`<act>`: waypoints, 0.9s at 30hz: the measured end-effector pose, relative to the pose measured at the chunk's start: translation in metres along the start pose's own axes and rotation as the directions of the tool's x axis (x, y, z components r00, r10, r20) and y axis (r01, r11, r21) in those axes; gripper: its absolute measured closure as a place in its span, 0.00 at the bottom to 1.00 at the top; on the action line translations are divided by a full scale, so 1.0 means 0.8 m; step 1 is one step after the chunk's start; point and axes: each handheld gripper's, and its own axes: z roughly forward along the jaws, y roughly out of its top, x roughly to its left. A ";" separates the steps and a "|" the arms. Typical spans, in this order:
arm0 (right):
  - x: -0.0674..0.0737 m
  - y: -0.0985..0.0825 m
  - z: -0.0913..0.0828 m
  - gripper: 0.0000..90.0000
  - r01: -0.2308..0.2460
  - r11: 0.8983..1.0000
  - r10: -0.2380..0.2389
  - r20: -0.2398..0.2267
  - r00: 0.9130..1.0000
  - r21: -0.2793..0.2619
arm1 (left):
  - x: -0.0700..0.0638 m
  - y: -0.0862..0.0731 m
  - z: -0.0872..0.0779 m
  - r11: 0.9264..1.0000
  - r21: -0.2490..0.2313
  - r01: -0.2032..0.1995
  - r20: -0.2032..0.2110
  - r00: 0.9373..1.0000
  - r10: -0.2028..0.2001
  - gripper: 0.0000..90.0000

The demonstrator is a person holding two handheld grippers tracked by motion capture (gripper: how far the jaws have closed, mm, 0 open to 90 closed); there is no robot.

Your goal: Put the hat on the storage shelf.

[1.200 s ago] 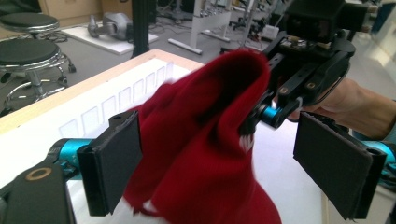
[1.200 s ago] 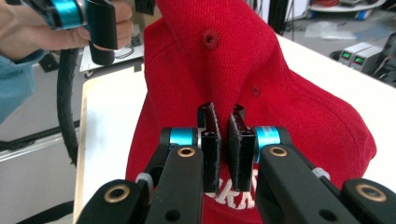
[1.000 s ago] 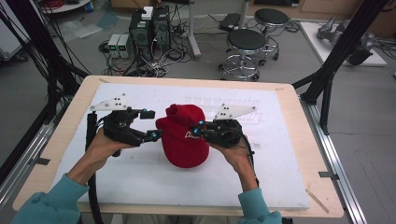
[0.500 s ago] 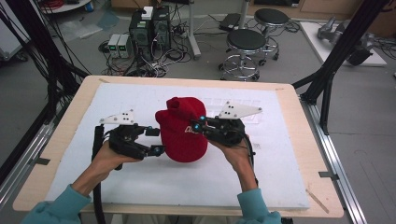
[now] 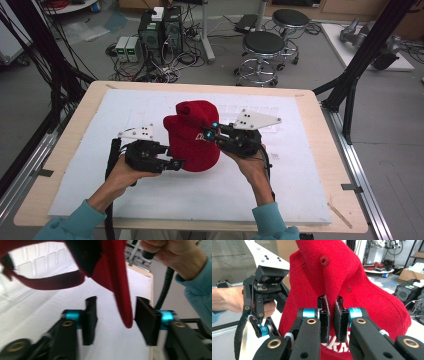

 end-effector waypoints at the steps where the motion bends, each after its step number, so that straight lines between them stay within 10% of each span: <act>1: 0.001 0.001 -0.001 0.94 0.004 1.000 -0.004 0.002 1.000 -0.006 | -0.001 0.000 0.002 1.000 -0.001 -0.009 0.008 1.000 0.009 0.69; 9: 0.005 0.003 -0.004 0.94 0.019 0.999 -0.019 -0.004 1.000 -0.041 | -0.005 0.002 0.002 1.000 -0.012 -0.015 0.029 0.999 0.016 0.94; 19: 0.005 0.003 -0.004 0.86 0.022 0.998 -0.022 -0.007 1.000 -0.059 | -0.011 0.003 0.000 0.999 -0.010 -0.036 0.004 0.999 0.036 0.95; 27: -0.002 0.000 -0.013 0.22 -0.012 0.997 0.019 0.095 0.995 -0.075 | -0.011 0.010 -0.009 0.997 -0.029 -0.073 -0.057 0.996 0.071 0.95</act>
